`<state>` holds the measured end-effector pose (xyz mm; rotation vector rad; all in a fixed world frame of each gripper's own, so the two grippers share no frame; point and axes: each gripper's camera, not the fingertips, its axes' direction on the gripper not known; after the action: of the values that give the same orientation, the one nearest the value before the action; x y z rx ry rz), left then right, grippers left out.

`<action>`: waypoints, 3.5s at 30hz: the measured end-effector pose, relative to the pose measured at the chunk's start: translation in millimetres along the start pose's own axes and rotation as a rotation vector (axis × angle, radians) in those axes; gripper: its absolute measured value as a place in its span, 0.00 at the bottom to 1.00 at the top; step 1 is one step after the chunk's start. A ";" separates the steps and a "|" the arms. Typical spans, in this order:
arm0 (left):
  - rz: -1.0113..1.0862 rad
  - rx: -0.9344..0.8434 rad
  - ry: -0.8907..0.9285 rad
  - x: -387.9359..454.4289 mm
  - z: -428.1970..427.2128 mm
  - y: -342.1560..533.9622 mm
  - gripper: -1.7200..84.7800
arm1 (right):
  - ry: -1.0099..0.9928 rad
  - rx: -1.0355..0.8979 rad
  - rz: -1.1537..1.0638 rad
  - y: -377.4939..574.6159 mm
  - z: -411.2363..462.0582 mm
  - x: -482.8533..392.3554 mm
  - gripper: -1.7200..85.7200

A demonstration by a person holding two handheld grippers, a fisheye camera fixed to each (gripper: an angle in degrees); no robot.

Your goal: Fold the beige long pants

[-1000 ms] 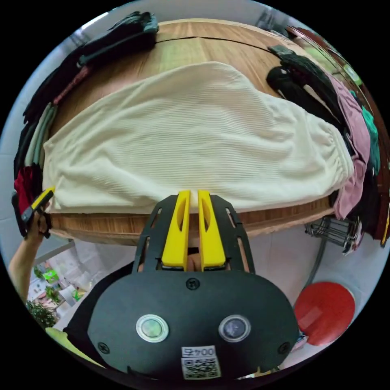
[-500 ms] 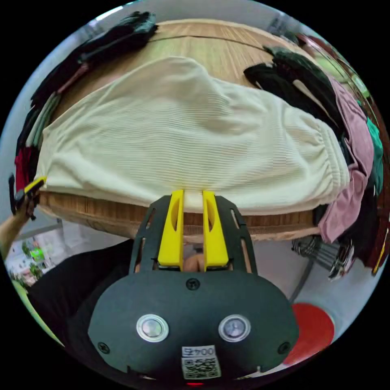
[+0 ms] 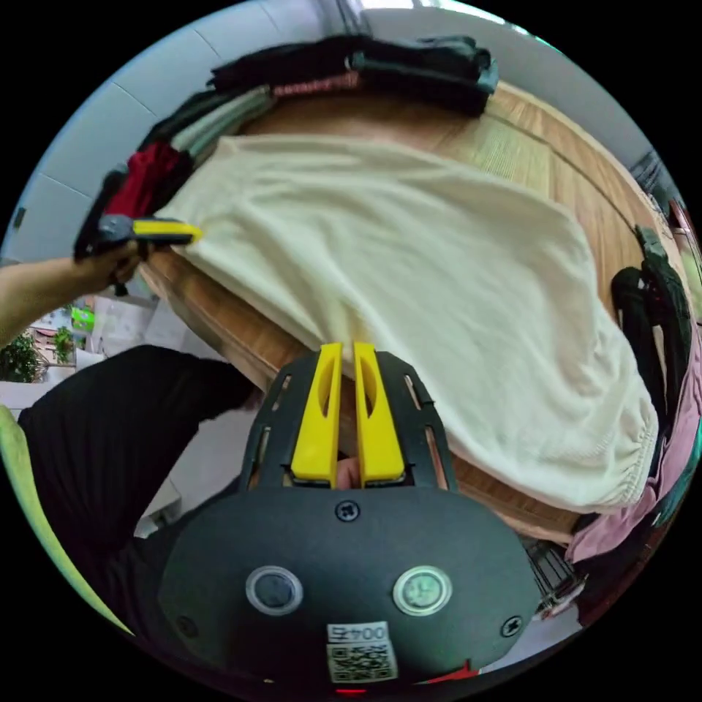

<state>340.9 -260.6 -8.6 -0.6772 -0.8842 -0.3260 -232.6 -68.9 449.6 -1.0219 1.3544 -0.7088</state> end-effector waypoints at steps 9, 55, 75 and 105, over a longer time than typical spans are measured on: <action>-0.090 0.069 0.011 -45.2 -48.6 17.3 0.02 | -0.002 0.073 0.121 14.7 -56.9 -9.7 0.02; -0.551 0.096 0.239 -193.1 -228.6 135.4 0.02 | 0.215 0.086 -0.232 -172.8 -182.7 -246.9 0.05; -0.619 0.144 0.603 -304.5 -297.1 191.9 0.09 | -0.030 0.034 -0.639 -282.6 -142.3 -293.3 0.06; -0.931 0.252 0.930 -345.3 -225.7 158.4 0.29 | -0.397 0.105 -0.398 -300.5 -148.2 -114.4 0.07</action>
<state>351.1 -295.2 -449.0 0.1999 -0.2637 -1.2216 -348.6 -120.0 780.2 -1.2844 0.7706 -0.8080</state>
